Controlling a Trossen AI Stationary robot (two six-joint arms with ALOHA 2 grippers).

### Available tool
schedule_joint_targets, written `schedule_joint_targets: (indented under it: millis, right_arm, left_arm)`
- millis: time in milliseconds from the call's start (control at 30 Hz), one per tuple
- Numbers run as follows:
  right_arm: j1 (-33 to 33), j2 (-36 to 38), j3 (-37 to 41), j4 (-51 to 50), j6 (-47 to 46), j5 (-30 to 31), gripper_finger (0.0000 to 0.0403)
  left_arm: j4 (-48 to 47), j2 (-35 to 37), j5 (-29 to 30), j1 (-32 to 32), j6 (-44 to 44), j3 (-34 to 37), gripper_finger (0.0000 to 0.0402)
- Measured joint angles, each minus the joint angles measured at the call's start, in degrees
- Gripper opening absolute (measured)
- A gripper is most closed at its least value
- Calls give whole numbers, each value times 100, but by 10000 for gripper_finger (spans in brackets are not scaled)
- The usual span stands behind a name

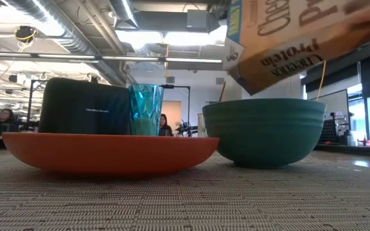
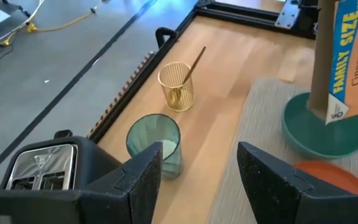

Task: Arrange a breakfast setting
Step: Pour the cereal in the bowl

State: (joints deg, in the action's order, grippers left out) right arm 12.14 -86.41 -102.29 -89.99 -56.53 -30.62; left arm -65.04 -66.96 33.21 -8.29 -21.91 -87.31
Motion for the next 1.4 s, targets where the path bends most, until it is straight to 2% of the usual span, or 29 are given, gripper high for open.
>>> schedule_joint_targets:
  millis: [167, 467, 900, 1400]
  right_arm:
    - [186, 4, 115, 11, -416, -90, 0]
    - [403, 7, 224, -2, -1095, -703, 0]
    - [379, -145, 226, 74, -1390, -1254, 0]
    - [82, -159, 180, 324, -1397, -973, 0]
  left_arm:
    - [-32, 0, -6, 0, 139, 0, 202]
    - [-68, 0, -11, 0, 302, 1, 202]
    - [-68, -2, -9, 0, 315, 1, 202]
    - [-72, -4, -119, 0, 291, 2, 202]
